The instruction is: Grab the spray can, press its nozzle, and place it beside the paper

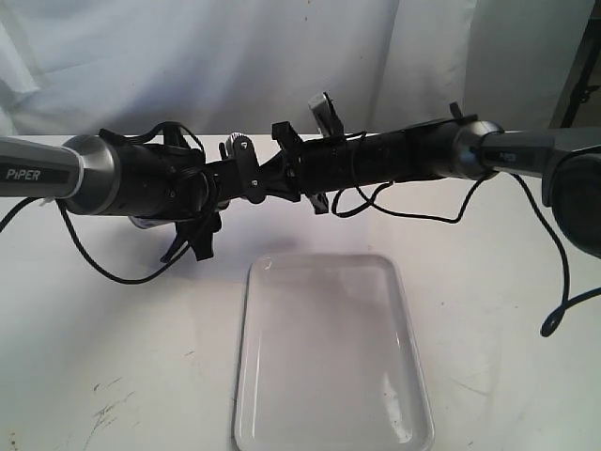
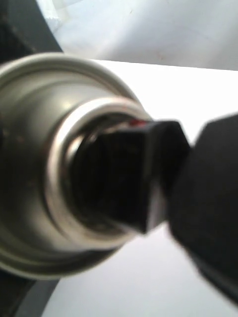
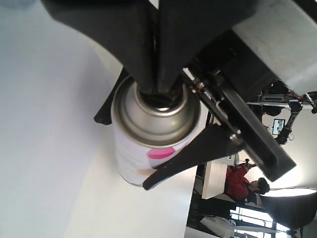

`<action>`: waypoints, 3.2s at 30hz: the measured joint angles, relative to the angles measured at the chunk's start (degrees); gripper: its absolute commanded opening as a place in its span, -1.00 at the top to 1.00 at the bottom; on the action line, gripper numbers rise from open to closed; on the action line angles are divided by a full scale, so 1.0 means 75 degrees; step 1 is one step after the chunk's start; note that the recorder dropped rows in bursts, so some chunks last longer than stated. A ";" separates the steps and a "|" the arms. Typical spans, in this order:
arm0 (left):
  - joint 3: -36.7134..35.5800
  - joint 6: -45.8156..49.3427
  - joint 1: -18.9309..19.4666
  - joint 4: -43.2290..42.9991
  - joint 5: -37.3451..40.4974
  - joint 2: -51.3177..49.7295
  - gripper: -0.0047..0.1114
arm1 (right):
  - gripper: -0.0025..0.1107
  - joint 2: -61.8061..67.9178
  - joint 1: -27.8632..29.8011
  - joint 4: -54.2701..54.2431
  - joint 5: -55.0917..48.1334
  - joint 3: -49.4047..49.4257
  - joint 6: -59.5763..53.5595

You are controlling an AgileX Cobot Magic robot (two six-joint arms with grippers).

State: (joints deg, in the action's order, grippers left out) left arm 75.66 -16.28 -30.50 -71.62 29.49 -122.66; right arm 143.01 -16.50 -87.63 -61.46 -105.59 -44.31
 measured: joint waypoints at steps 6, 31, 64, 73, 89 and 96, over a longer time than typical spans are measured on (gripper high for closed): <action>0.0000 0.0000 -0.0001 0.0078 0.0000 0.0000 0.92 | 0.96 0.0000 0.0485 0.0323 0.0020 0.0000 0.0288; 0.0015 -0.0015 0.0689 0.3075 -0.0965 0.1525 0.92 | 0.96 -0.4504 0.0605 0.2358 0.5172 0.4183 -0.0986; -0.1233 0.0065 0.0381 0.5720 -0.2974 0.2735 0.92 | 0.96 -1.1052 0.0605 0.3082 0.9584 0.9634 -0.1862; -0.1252 0.0065 -0.0626 0.5767 -0.3257 0.2735 0.92 | 0.96 -1.2411 0.0605 0.3055 0.9616 1.0641 -0.1844; -0.1252 -0.0132 -0.1271 0.5767 -0.4006 0.2763 0.92 | 0.96 -1.3253 0.0605 0.3006 0.9416 1.1097 -0.1844; -0.1252 -0.0507 -0.1271 0.5767 -0.4400 0.2763 0.92 | 0.96 -1.3612 0.0605 0.3006 0.9389 1.1097 -0.1844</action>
State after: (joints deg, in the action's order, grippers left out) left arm 66.27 -20.09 -40.03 -28.37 -3.51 -101.94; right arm 40.92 -11.96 -65.09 8.96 -22.37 -58.14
